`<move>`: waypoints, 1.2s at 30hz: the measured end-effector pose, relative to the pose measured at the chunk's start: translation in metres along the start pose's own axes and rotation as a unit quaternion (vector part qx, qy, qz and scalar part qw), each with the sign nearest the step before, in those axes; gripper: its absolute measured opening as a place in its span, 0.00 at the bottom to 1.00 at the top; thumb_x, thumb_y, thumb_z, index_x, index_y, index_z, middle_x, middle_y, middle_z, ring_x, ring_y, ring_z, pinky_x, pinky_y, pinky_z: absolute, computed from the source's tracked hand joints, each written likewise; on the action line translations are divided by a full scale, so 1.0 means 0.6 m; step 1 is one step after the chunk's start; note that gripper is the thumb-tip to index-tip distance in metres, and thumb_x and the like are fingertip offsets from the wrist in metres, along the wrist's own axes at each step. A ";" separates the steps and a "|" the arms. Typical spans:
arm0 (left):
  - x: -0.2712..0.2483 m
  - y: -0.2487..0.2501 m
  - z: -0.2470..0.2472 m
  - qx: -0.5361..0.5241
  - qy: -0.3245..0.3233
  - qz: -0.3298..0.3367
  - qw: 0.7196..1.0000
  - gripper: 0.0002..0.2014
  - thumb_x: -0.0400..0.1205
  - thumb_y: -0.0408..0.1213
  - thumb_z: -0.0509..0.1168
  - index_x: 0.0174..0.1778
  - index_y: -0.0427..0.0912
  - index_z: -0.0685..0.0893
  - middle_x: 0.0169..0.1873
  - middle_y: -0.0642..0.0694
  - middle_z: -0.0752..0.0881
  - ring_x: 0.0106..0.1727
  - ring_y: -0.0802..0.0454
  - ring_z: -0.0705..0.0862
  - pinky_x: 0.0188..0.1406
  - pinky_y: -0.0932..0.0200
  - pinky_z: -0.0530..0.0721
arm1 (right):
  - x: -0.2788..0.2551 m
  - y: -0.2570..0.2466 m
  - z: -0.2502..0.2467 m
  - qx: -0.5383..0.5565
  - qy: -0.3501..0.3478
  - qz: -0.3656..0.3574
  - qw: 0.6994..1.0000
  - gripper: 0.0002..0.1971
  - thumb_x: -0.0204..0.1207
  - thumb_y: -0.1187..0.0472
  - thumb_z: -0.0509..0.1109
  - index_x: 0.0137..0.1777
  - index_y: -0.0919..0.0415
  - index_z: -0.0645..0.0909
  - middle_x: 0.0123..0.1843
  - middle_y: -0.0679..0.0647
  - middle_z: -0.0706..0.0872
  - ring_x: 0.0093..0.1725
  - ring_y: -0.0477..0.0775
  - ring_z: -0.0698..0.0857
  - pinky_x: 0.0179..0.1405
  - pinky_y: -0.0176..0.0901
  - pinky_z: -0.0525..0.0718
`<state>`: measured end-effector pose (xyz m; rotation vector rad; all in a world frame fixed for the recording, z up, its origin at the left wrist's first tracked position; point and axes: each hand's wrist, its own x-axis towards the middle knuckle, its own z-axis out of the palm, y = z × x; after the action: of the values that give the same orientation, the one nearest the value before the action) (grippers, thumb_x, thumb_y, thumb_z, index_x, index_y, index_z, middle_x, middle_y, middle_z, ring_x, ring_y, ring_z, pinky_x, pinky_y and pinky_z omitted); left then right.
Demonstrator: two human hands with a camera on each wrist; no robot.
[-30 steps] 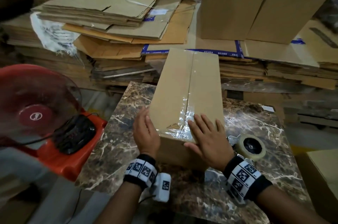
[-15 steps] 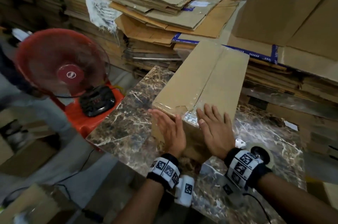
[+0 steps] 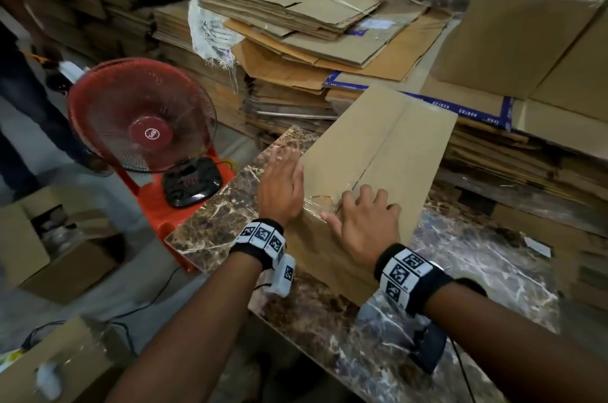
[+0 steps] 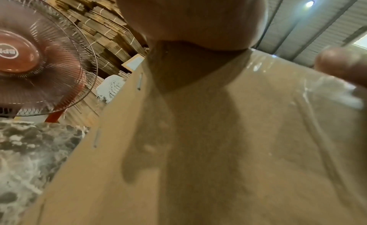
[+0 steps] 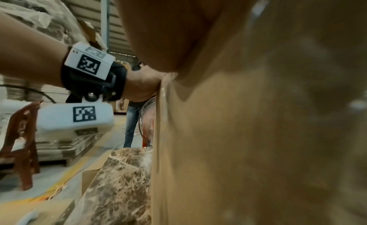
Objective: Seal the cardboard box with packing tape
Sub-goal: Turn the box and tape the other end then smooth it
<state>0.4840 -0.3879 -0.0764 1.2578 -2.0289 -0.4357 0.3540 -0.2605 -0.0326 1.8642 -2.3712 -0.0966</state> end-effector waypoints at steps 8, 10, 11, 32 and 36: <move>0.002 0.000 -0.001 0.029 -0.025 -0.001 0.999 0.28 0.87 0.49 0.46 0.80 0.41 0.72 0.78 0.41 0.75 0.85 0.42 0.61 0.81 0.44 0.63 | -0.006 -0.013 0.007 -0.044 0.003 -0.014 0.999 0.42 0.78 0.28 0.46 0.70 0.66 0.73 0.60 0.67 0.80 0.54 0.67 0.79 0.45 0.57 0.79; 0.002 0.000 -0.004 0.033 -0.034 -0.007 0.999 0.28 0.87 0.50 0.45 0.80 0.43 0.72 0.79 0.41 0.74 0.85 0.42 0.62 0.80 0.42 0.65 | -0.009 -0.011 0.004 -0.043 -0.014 -0.018 0.999 0.42 0.77 0.28 0.50 0.72 0.67 0.71 0.62 0.67 0.79 0.57 0.67 0.79 0.48 0.59 0.80; 0.003 0.000 -0.005 0.035 -0.039 -0.009 0.999 0.28 0.87 0.50 0.45 0.80 0.43 0.72 0.79 0.41 0.74 0.85 0.41 0.62 0.80 0.42 0.66 | -0.012 -0.002 0.003 -0.033 -0.018 -0.031 0.999 0.43 0.76 0.27 0.51 0.72 0.66 0.70 0.64 0.67 0.79 0.58 0.67 0.78 0.50 0.59 0.80; -0.005 0.012 -0.006 0.032 -0.022 -0.018 0.999 0.28 0.86 0.47 0.46 0.71 0.38 0.82 0.73 0.37 0.81 0.78 0.39 0.74 0.75 0.47 0.70 | -0.078 0.099 0.115 0.275 0.242 -0.068 0.928 0.29 0.88 0.44 0.48 0.58 0.61 0.87 0.66 0.56 0.88 0.72 0.55 0.79 0.77 0.51 0.64; -0.005 0.009 -0.002 0.038 -0.022 -0.012 0.999 0.30 0.85 0.49 0.44 0.71 0.37 0.82 0.73 0.36 0.81 0.77 0.38 0.74 0.76 0.46 0.69 | -0.067 0.126 0.123 0.172 0.236 -0.146 0.945 0.27 0.82 0.38 0.60 0.58 0.61 0.87 0.67 0.56 0.88 0.70 0.59 0.82 0.72 0.54 0.71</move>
<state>0.4825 -0.3825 -0.0735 1.3303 -2.0860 -0.4028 0.2807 -0.2054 -0.0983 2.0763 -1.8628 0.6992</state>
